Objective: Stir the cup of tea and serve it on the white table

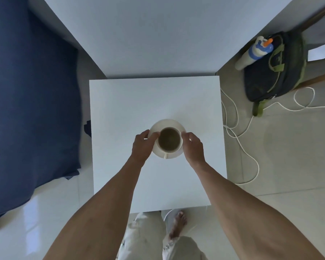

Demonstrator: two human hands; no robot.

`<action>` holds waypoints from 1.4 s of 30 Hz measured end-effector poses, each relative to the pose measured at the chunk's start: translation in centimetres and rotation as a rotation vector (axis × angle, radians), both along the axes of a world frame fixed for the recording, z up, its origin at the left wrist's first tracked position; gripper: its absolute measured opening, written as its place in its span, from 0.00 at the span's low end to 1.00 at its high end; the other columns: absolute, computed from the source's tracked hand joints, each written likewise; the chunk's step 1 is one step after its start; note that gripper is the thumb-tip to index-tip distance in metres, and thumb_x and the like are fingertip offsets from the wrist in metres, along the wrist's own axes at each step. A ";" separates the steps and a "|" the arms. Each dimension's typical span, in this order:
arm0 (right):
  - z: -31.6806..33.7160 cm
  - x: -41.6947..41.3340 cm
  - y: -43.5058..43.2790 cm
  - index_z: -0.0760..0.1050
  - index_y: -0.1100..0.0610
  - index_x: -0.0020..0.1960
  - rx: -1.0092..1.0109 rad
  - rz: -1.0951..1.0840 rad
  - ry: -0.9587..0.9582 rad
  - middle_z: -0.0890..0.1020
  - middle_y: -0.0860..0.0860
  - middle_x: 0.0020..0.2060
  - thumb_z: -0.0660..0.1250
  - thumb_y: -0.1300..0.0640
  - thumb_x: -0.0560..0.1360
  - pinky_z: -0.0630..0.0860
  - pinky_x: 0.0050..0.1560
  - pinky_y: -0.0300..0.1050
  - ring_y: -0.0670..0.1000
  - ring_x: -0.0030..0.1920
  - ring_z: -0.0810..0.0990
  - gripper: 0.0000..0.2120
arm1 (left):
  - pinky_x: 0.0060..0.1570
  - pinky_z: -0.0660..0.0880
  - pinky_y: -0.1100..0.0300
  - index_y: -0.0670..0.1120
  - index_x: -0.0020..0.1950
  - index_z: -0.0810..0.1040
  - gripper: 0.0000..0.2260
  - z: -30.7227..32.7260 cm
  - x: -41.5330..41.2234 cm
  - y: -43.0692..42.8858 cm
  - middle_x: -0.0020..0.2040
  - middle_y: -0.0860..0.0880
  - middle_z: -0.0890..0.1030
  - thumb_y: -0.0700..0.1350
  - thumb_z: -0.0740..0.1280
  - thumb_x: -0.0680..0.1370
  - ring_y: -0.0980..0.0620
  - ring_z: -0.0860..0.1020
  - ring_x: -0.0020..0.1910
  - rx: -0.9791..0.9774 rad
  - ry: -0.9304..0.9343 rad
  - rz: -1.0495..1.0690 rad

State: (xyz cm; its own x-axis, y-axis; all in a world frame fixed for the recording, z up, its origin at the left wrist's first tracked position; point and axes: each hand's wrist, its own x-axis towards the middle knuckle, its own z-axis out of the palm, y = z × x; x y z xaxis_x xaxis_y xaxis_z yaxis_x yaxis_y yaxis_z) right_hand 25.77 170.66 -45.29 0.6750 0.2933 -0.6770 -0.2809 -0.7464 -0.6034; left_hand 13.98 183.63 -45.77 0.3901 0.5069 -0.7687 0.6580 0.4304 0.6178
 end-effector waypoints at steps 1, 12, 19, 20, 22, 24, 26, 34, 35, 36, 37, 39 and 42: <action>-0.2 0.0 0.0 0.73 0.53 0.43 0.001 0.001 0.000 0.76 0.50 0.43 0.57 0.45 0.79 0.69 0.45 0.44 0.51 0.44 0.74 0.14 | 0.46 0.70 0.57 0.49 0.45 0.81 0.20 -0.1 0.0 -0.1 0.51 0.48 0.82 0.64 0.66 0.67 0.49 0.77 0.48 0.008 -0.001 0.002; -2.0 -0.4 0.1 0.75 0.57 0.44 0.004 0.011 -0.001 0.78 0.50 0.42 0.58 0.47 0.79 0.69 0.40 0.42 0.51 0.44 0.75 0.15 | 0.36 0.67 0.61 0.39 0.43 0.76 0.21 -1.5 -0.6 -1.6 0.36 0.49 0.74 0.58 0.65 0.71 0.53 0.70 0.34 0.057 0.036 0.076; -2.9 -0.3 0.2 0.72 0.50 0.38 0.008 0.044 -0.009 0.75 0.45 0.37 0.59 0.45 0.78 0.67 0.40 0.41 0.48 0.40 0.73 0.14 | 0.35 0.63 0.60 0.36 0.41 0.72 0.21 -2.5 -1.1 -1.5 0.35 0.46 0.68 0.55 0.67 0.75 0.52 0.65 0.34 0.047 0.067 0.084; -3.0 -0.4 0.2 0.71 0.50 0.37 0.003 0.046 -0.009 0.75 0.45 0.37 0.59 0.46 0.79 0.67 0.39 0.41 0.48 0.40 0.73 0.14 | 0.35 0.62 0.59 0.36 0.40 0.70 0.21 -2.6 -1.1 -1.5 0.36 0.46 0.67 0.54 0.67 0.75 0.51 0.64 0.35 0.053 0.071 0.079; -3.3 -0.6 0.2 0.71 0.50 0.36 0.000 0.040 -0.004 0.75 0.45 0.36 0.58 0.46 0.79 0.67 0.38 0.40 0.48 0.40 0.73 0.15 | 0.32 0.60 0.60 0.40 0.35 0.65 0.20 -2.6 -0.9 -1.6 0.35 0.46 0.64 0.52 0.67 0.76 0.50 0.62 0.33 0.069 0.076 0.071; -3.5 -0.7 0.1 0.71 0.51 0.37 -0.001 0.032 -0.004 0.76 0.46 0.37 0.58 0.46 0.79 0.68 0.38 0.40 0.49 0.41 0.74 0.15 | 0.30 0.60 0.64 0.46 0.31 0.62 0.20 -3.1 -1.0 -1.9 0.35 0.48 0.63 0.51 0.67 0.77 0.51 0.62 0.32 0.094 0.085 0.063; -3.6 -0.9 -0.1 0.72 0.51 0.38 -0.002 0.025 -0.009 0.78 0.47 0.39 0.58 0.45 0.79 0.69 0.40 0.41 0.49 0.43 0.75 0.14 | 0.31 0.61 0.64 0.52 0.28 0.62 0.21 -3.4 -1.1 -2.1 0.36 0.51 0.62 0.52 0.67 0.77 0.53 0.63 0.31 0.096 0.089 0.064; -4.1 -2.1 0.0 0.75 0.54 0.46 -0.004 -0.026 -0.044 0.79 0.46 0.41 0.56 0.45 0.80 0.69 0.42 0.38 0.49 0.46 0.76 0.15 | 0.55 0.75 0.39 0.40 0.45 0.70 0.22 -3.8 -0.9 -2.7 0.56 0.28 0.74 0.61 0.62 0.73 0.30 0.74 0.53 0.132 0.170 0.016; -4.1 -2.1 0.0 0.75 0.54 0.47 -0.005 -0.028 -0.037 0.80 0.46 0.41 0.56 0.45 0.80 0.69 0.41 0.36 0.49 0.46 0.76 0.15 | 0.57 0.74 0.37 0.40 0.46 0.70 0.23 -3.9 -1.0 -2.7 0.56 0.28 0.74 0.62 0.61 0.72 0.30 0.74 0.55 0.140 0.189 -0.004; -4.1 -2.1 0.0 0.76 0.54 0.48 -0.003 -0.027 -0.038 0.80 0.46 0.42 0.56 0.45 0.80 0.68 0.41 0.35 0.49 0.46 0.76 0.16 | 0.57 0.74 0.36 0.40 0.47 0.71 0.24 -3.9 -1.1 -2.6 0.56 0.28 0.74 0.63 0.60 0.72 0.30 0.74 0.56 0.148 0.192 -0.014; -4.0 -2.1 0.0 0.76 0.54 0.49 -0.003 -0.029 -0.029 0.80 0.46 0.42 0.56 0.45 0.80 0.68 0.41 0.34 0.48 0.46 0.77 0.16 | 0.57 0.74 0.37 0.41 0.48 0.72 0.24 -3.8 -1.0 -2.6 0.56 0.29 0.74 0.63 0.60 0.72 0.31 0.74 0.56 0.148 0.193 -0.011; -3.9 -2.2 0.0 0.76 0.53 0.51 -0.003 -0.028 -0.020 0.81 0.46 0.44 0.55 0.45 0.80 0.68 0.42 0.34 0.48 0.48 0.77 0.16 | 0.60 0.74 0.41 0.46 0.58 0.75 0.23 -3.5 -0.9 -2.8 0.59 0.37 0.75 0.62 0.60 0.74 0.37 0.76 0.60 0.138 0.189 0.010; -3.6 -2.0 0.1 0.75 0.53 0.55 -0.005 -0.045 0.023 0.80 0.48 0.49 0.55 0.44 0.80 0.69 0.46 0.39 0.50 0.51 0.76 0.16 | 0.68 0.69 0.43 0.50 0.76 0.63 0.29 -3.4 -0.7 -3.3 0.70 0.45 0.69 0.60 0.60 0.78 0.44 0.71 0.67 0.116 0.200 0.025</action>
State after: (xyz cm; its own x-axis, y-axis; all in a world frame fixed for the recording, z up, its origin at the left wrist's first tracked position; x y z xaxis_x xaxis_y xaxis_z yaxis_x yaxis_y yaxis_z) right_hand 23.73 170.79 -48.91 0.6719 0.2598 -0.6936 -0.3279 -0.7354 -0.5931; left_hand 13.25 180.37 -49.19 0.2218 0.6039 -0.7656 0.7628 0.3816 0.5221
